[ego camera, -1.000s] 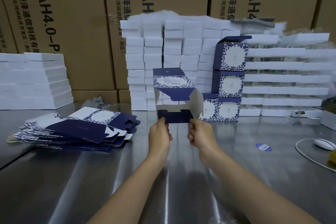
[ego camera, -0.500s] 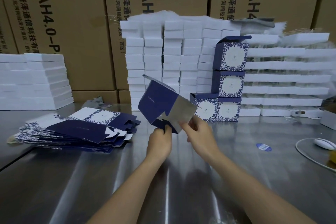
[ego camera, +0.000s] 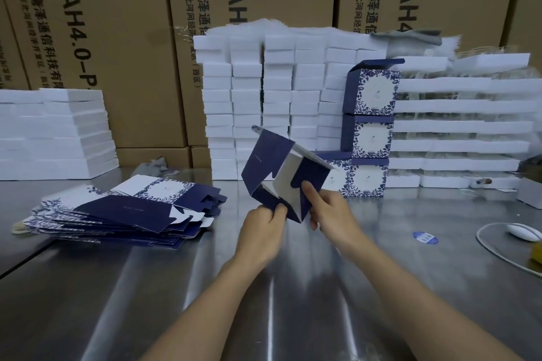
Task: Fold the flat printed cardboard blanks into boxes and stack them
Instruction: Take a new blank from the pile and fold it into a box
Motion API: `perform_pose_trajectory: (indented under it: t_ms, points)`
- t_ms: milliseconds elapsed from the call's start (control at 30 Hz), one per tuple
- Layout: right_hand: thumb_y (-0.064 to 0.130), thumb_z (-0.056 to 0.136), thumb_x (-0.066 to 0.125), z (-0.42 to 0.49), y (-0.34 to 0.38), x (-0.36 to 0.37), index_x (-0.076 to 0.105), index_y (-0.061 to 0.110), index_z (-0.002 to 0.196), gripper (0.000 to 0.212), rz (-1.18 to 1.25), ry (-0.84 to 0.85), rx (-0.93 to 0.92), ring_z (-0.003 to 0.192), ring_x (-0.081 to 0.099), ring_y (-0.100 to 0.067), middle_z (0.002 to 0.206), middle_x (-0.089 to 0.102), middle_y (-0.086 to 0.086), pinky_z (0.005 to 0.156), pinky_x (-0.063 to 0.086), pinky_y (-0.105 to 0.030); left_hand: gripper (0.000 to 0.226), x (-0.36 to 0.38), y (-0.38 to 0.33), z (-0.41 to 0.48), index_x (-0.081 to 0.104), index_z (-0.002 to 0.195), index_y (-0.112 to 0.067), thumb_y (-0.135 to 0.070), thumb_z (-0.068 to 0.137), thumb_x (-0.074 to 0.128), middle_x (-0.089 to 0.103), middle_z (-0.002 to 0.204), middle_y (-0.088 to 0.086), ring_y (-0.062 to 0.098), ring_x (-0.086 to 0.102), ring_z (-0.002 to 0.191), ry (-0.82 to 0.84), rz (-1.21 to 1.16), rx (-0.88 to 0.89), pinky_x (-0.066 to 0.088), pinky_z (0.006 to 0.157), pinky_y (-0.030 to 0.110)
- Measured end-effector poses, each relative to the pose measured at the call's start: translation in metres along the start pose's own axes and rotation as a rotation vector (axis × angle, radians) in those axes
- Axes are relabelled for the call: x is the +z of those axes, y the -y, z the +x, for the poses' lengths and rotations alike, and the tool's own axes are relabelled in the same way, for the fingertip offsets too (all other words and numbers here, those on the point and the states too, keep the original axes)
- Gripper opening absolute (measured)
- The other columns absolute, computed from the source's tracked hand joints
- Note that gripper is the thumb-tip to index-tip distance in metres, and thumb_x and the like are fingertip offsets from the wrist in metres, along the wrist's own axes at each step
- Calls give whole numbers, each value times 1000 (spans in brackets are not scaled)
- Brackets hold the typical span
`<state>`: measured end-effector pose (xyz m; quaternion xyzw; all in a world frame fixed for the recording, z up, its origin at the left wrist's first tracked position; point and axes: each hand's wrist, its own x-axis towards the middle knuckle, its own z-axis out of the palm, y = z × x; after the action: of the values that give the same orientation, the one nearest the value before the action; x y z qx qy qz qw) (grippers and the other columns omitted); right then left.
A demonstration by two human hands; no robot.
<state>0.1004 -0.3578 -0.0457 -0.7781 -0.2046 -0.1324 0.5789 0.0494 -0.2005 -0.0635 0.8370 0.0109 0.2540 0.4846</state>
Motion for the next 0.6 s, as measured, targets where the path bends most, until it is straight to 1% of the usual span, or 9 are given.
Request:
perform_pose_trajectory:
  t_ms: [67,133,200,267,333,367,433,500,600]
  points:
    - [49,109,47,1,-3,0,52,11,59,63,-31,-30,-11,43,52,-14,47,54,-3,49,39,-22,56,-1,2,1,43,53,-23,-61,93,35,45,48,-8,16,42,52,-69,64,60,35,54,39]
    - [36,112,41,1,-5,3,50,5,60,61,-19,-81,-2,43,51,-16,47,53,-4,53,41,-32,58,-1,0,-1,42,58,-26,-69,95,33,52,54,-14,11,48,55,-127,108,120,28,52,32]
    - [29,112,37,-1,-3,10,51,3,60,60,-8,-145,16,43,50,-16,46,53,-4,54,42,-34,56,4,-4,-5,50,68,-27,-75,92,35,58,62,-12,10,55,60,-114,135,138,32,52,31]
    - [29,112,38,-4,0,21,51,10,61,56,151,-206,100,44,48,-15,46,51,1,51,42,-31,55,11,-8,-7,57,76,-25,-76,90,41,60,64,-7,11,59,60,-34,112,85,42,57,34]
    - [33,113,39,-7,4,30,51,13,64,54,276,-212,172,45,47,-14,49,49,3,50,39,-30,47,16,-12,-10,63,83,-19,-61,100,49,61,62,-9,15,62,57,53,-73,5,47,60,34]
    - [35,113,39,-9,5,32,51,14,64,54,283,-198,183,44,46,-13,49,49,3,50,38,-30,40,17,-15,-9,64,84,-15,-48,104,52,60,60,-11,13,60,54,74,-199,-43,46,57,30]
    - [40,112,43,-12,9,33,53,13,67,54,292,-153,205,44,46,-13,51,49,3,51,38,-29,29,13,-21,-7,61,80,-15,-28,106,54,55,55,-13,10,54,51,69,-410,-133,40,52,24]
    - [41,109,51,-15,15,32,55,13,69,49,330,-62,236,49,47,-15,54,51,0,51,37,-28,33,7,-25,-5,57,72,-20,-19,104,53,50,54,-10,10,49,49,37,-519,-171,37,52,24]
    - [31,101,59,-20,22,32,57,16,65,39,421,64,256,56,51,-19,61,55,-6,54,36,-29,45,0,-28,-5,57,57,-28,-19,101,54,50,54,-6,10,47,49,48,-569,-182,40,60,29]
